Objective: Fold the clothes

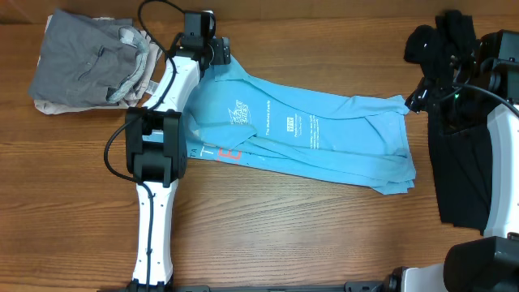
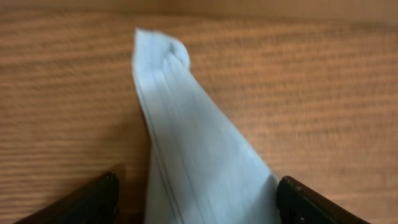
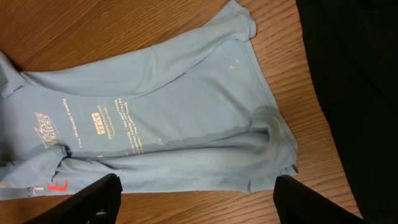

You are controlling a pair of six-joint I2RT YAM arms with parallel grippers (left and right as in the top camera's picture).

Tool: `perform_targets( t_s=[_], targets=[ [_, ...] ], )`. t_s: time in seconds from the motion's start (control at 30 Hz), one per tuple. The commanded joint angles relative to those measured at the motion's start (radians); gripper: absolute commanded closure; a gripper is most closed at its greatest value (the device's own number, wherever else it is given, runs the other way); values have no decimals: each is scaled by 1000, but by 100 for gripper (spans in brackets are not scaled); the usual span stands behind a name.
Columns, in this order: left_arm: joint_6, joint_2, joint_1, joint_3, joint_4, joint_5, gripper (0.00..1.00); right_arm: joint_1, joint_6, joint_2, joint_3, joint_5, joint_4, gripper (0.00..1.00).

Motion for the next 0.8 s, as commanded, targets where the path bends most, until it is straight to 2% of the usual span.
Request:
perform_targets(
  t_s=[0.0,0.2,0.37,0.53,0.63,0.77],
  targets=[
    [-30,32,13,6,39,-34,16,5,-8,-3,-1,-2,-1,18],
    [-34,64,14,6,92,-33,21,5,-8,-3,-1,-2,-7,18],
    [-35,95,14,6,106,-33,31,5,-8,-3,-1,-2,-9,18],
    [-58,95,14,6,156,-40,67,5,-8,-3,-1,-2,-10,18],
    [-122,94,15,9,169,-56,80,5,-8,-3,-1,-2,-13,17],
    [-114,86,15,51,139,-61,90,5,-8,-3,-1,-2,-8,18]
  ],
)
